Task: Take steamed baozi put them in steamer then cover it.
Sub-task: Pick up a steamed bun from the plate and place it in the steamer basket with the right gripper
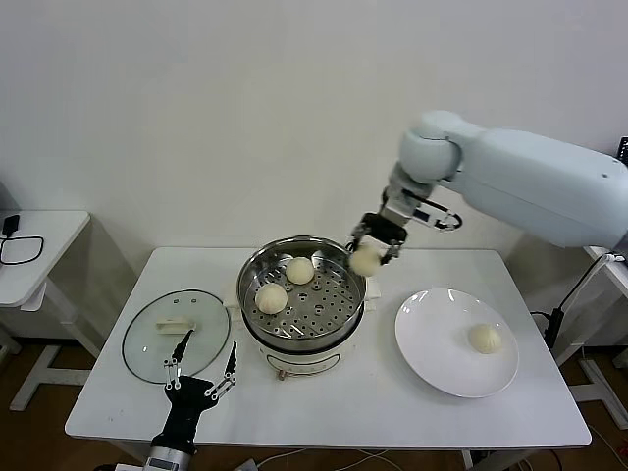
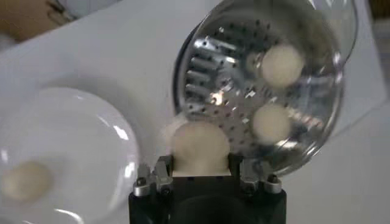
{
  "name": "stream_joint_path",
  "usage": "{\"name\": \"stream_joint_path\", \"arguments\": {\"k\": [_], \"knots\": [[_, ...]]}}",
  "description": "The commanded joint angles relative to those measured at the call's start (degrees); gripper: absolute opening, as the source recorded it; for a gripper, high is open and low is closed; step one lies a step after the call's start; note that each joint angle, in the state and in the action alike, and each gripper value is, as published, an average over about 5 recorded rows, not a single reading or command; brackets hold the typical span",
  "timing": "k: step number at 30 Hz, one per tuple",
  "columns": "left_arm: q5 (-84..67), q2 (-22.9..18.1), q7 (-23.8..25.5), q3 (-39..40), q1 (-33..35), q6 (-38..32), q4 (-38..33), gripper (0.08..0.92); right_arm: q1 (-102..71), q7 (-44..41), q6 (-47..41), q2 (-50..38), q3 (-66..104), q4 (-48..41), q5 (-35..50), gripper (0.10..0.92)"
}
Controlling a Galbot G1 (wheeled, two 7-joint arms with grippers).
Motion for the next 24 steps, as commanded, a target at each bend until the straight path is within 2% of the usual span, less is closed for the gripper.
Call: {"name": "stream_joint_path", "arguments": {"k": [1, 12, 24], "knots": [[0.0, 0.0, 0.0, -0.1, 0.0, 0.0, 0.0, 0.823, -1.5, 3.8, 9.8, 7.7, 0.2, 2.8, -7.9, 0.619], [-0.2, -0.1, 0.0, -0.3, -0.2, 0.0, 0.2, 0.823, -10.3, 5.7, 17.0, 11.2, 0.7, 1.6, -17.8, 0.621], [-0.3, -0.2, 0.0, -0.3, -0.3, 0.0, 0.3, 0.823, -13.9, 5.8, 18.0, 11.8, 1.1, 0.1, -21.0, 0.634]]}}
